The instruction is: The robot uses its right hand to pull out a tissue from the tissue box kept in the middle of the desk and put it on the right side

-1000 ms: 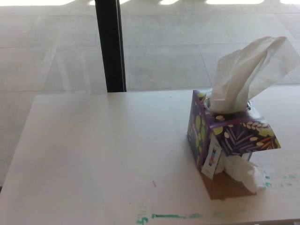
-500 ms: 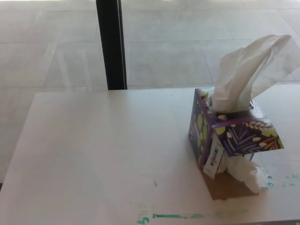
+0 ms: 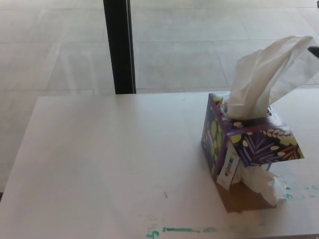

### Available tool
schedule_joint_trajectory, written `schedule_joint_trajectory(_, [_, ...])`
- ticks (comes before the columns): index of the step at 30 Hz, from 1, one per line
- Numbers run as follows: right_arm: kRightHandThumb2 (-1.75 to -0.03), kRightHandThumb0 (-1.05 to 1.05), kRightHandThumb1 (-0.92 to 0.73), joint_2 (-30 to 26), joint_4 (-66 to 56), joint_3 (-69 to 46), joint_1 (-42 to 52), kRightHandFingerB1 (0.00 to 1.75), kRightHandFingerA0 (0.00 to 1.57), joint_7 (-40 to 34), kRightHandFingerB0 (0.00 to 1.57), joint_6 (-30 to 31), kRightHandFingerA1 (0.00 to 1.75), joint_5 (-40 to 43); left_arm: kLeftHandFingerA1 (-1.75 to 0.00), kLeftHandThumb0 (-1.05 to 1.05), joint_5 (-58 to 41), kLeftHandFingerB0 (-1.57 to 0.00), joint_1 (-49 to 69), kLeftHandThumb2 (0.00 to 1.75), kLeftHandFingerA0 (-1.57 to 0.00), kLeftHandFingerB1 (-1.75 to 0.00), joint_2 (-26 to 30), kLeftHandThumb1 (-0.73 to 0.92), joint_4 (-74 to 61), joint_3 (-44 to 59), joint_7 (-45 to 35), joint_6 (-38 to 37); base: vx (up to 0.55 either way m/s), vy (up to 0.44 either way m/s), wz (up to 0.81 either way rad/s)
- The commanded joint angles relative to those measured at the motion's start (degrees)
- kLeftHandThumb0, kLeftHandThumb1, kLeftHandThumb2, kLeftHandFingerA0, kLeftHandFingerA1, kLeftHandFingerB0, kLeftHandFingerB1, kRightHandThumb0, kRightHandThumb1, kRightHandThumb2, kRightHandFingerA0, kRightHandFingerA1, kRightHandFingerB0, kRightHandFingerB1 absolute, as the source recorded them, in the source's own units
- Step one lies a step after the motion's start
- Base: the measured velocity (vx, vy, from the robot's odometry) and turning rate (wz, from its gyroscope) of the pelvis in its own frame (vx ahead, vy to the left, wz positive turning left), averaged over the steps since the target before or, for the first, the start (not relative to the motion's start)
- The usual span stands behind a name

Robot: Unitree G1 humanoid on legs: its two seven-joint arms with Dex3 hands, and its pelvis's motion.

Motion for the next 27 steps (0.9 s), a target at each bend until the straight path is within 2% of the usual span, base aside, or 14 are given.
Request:
schedule_joint_trajectory(1, [-0.92, -0.99, -0.61, 1.51, 3.77, 3.23, -3.21, 0.07, 0.0, 4.78, 0.07, 1.05, 0.09, -5.14, -0.57, -0.82, -0.68, -0.45, 0.48, 0.67, -0.56, -0.45, 1.44, 0.91, 0.17, 0.18, -0.98, 0.69, 0.0, 0.0, 0.0])
schedule_joint_trajectory(3, [-0.93, -0.95, -0.59, 1.8, 5.37, 4.4, -4.22, 0.07, 0.0, 6.08, 0.04, 0.59, 0.12, -6.11, -0.58, -0.83, -1.01, -0.46, 0.49, 0.67, -0.56, -0.45, 1.48, 0.9, 0.22, 0.52, -0.82, 1.19, 0.0, 0.0, 0.0])
schedule_joint_trajectory(4, [-0.61, -0.8, -0.65, 2.03, 6.25, 4.72, -4.63, 0.27, 0.0, 6.43, 0.0, 0.26, 0.0, -6.36, -0.58, -0.83, -0.97, -0.45, 0.48, 0.67, -0.55, -0.44, 1.5, 0.91, 0.21, 0.51, -0.84, 1.24, 0.0, 0.0, 0.0])
schedule_joint_trajectory(5, [-0.91, -0.89, -0.54, 2.79, 7.8, 5.05, -4.91, 0.14, 0.0, 6.52, 0.07, -0.23, 0.16, -6.54, -0.56, -0.82, -1.09, -0.46, 0.48, 0.67, -0.57, -0.44, 1.52, 0.91, 0.28, 0.67, -0.79, 1.44, 0.0, 0.0, 0.0])
schedule_joint_trajectory(9, [-0.95, -0.94, -0.57, 4.35, 8.75, 5.55, -5.6, 0.12, 0.0, 7.59, 0.08, 0.6, 0.16, -7.15, -0.58, -0.83, 0.54, -0.48, 0.97, 0.68, -0.59, -0.44, 1.53, 0.92, 0.23, -0.74, -0.44, 0.27, 0.0, 0.0, 0.0])
schedule_joint_trajectory(10, [-0.94, -1.01, -0.61, 4.96, 8.37, 5.34, -5.61, 0.07, 0.0, 7.59, 0.06, 1.51, 0.07, -7.11, -0.56, -0.83, 0.31, -0.47, 1.02, 0.67, -0.59, -0.44, 1.52, 0.92, 0.09, -0.71, -0.47, 0.4, 0.0, 0.0, 0.0])
schedule_joint_trajectory(12, [-0.95, -1.03, -0.62, 6.22, 6.94, 5.14, -5.56, 0.12, 0.0, 8.11, 0.04, 2.67, 0.0, -7.08, -0.52, -0.84, 0.22, -0.49, 0.91, 0.67, -0.61, -0.44, 1.27, 0.91, 0.62, -0.82, -0.07, 0.29, 0.0, 0.0, 0.0])
schedule_joint_trajectory(16, [-0.98, -1.02, -0.61, 6.88, 5.63, 5.08, -5.12, 0.08, 0.0, 8.83, 0.0, 1.93, 0.06, -7.9, -0.5, -0.86, 1.49, -0.5, 1.27, 0.71, -0.61, -0.41, 1.31, 0.92, 0.48, -2.43, 0.88, -0.55, 0.0, 0.0, 0.0])
schedule_joint_trajectory(20, [-0.98, -1.04, -0.62, 7.72, 5.05, 5.39, -4.79, 0.04, 0.0, 9.28, 0.0, 1.45, 0.01, -8.84, -0.5, -0.84, 1.52, -0.53, 1.99, 0.68, -0.62, -0.42, 1.18, 0.92, 0.51, -3.24, 1.14, -1.35, 0.0, 0.0, 0.0])
schedule_joint_trajectory(25, [-0.99, -1.02, -0.61, 8.95, 5.43, 5.4, -4.83, 0.07, 0.0, 9.76, 0.0, -0.68, 0.02, -9.61, -0.5, -0.85, 0.79, -0.53, 1.52, 0.67, -0.63, -0.43, 0.7, 0.92, 0.96, -2.92, 1.61, -1.09, 0.0, 0.0, 0.0])
schedule_joint_trajectory(27, [-1.0, -0.91, -0.54, 8.93, 4.86, 5.85, -4.24, 0.14, 0.0, 10.54, 0.0, -2.31, 0.12, -10.01, -0.5, -0.85, 1.17, -0.54, 1.56, 0.69, -0.65, -0.43, 0.78, 0.92, 0.89, -3.33, 1.73, -1.31, 0.0, 0.0, 0.0])
